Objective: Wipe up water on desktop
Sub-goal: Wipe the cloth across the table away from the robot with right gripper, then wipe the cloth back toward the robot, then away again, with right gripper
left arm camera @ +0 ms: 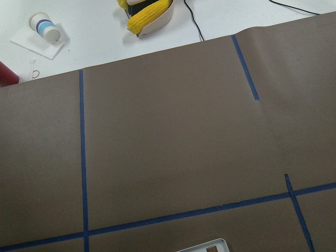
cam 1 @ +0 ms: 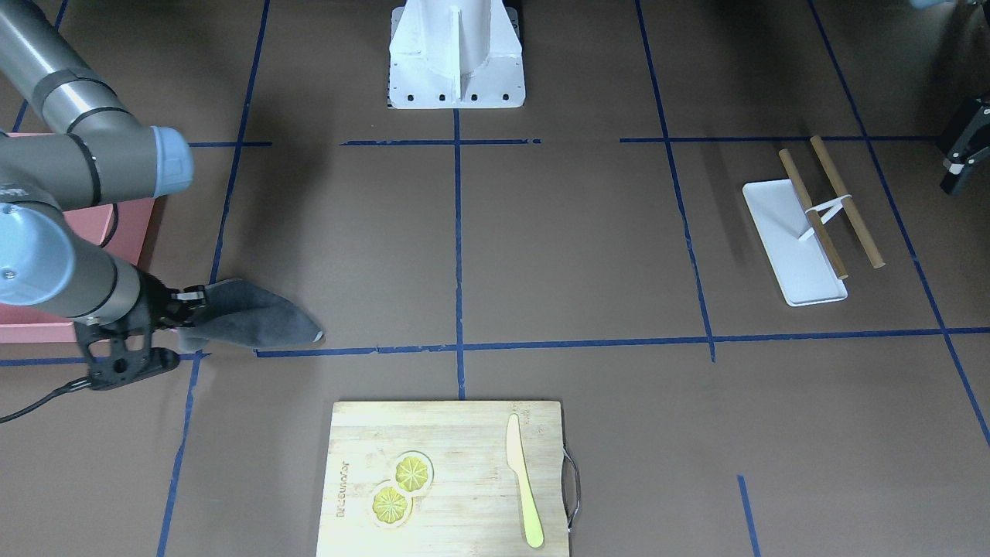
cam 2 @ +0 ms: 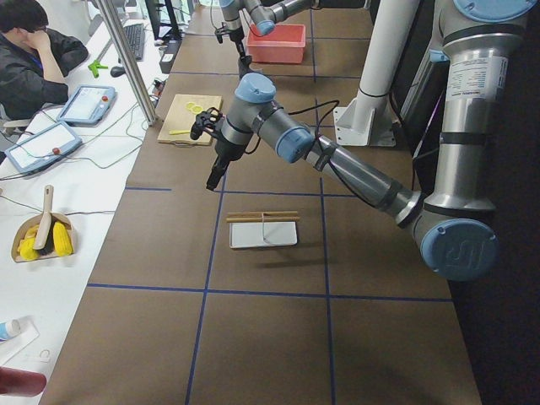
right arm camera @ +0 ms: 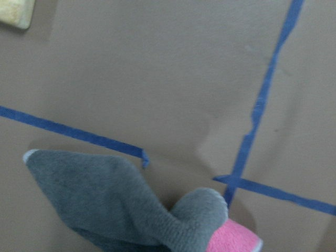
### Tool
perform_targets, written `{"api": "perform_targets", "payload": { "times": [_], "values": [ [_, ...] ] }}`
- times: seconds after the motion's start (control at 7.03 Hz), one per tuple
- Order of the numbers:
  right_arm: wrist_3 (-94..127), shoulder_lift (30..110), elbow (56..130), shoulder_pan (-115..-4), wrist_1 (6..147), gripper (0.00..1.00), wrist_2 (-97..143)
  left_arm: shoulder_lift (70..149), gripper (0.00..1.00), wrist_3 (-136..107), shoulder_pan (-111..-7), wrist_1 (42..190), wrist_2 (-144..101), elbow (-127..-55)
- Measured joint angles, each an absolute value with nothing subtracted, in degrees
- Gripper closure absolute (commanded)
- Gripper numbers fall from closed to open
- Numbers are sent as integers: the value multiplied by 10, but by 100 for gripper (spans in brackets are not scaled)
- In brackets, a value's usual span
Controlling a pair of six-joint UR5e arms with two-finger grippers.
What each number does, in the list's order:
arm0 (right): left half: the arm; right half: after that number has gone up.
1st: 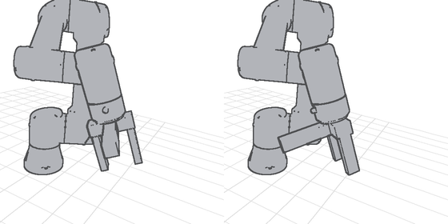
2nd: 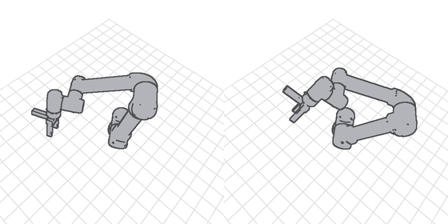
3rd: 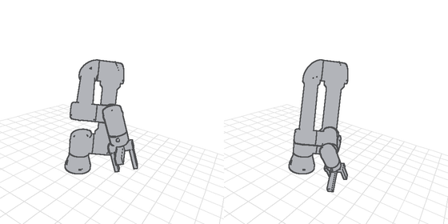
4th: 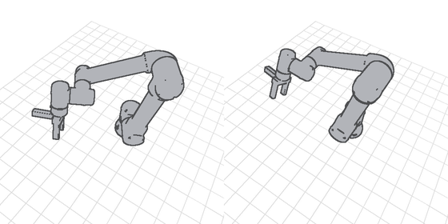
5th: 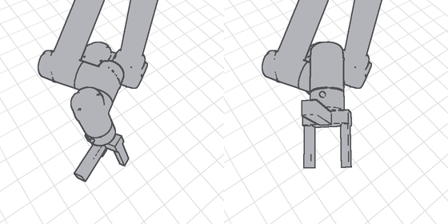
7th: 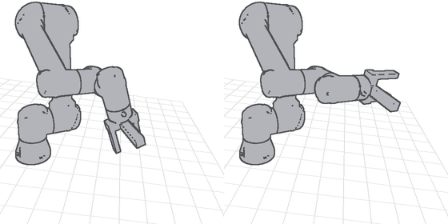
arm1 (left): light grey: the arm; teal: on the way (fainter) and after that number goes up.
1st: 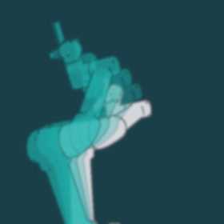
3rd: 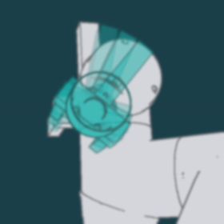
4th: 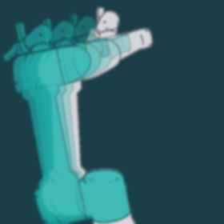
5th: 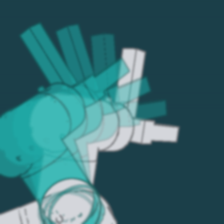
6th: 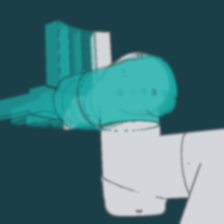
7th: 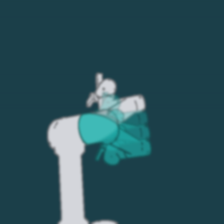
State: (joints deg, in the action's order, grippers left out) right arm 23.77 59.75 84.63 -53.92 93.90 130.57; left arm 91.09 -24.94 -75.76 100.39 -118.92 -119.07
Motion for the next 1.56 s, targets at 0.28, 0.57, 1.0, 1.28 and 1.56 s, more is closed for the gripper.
{"api": "perform_targets", "payload": {
  "times": [0.28,0.57,1.0,1.28,1.56],
  "values": [
    [349,600,850,-469,887,99,1309,911,0,-233,-758,1004,-1187,-1186],
    [434,603,873,-407,873,98,1310,911,0,-222,-758,1004,-1185,-1183],
    [577,611,970,-327,872,98,1313,911,0,-220,-758,1005,-1185,-1181],
    [644,612,997,-267,871,99,1309,911,0,-220,-758,1005,-1185,-1181],
    [662,614,1004,-265,871,99,1308,909,0,-220,-763,1004,-1184,-1181]
  ]
}}
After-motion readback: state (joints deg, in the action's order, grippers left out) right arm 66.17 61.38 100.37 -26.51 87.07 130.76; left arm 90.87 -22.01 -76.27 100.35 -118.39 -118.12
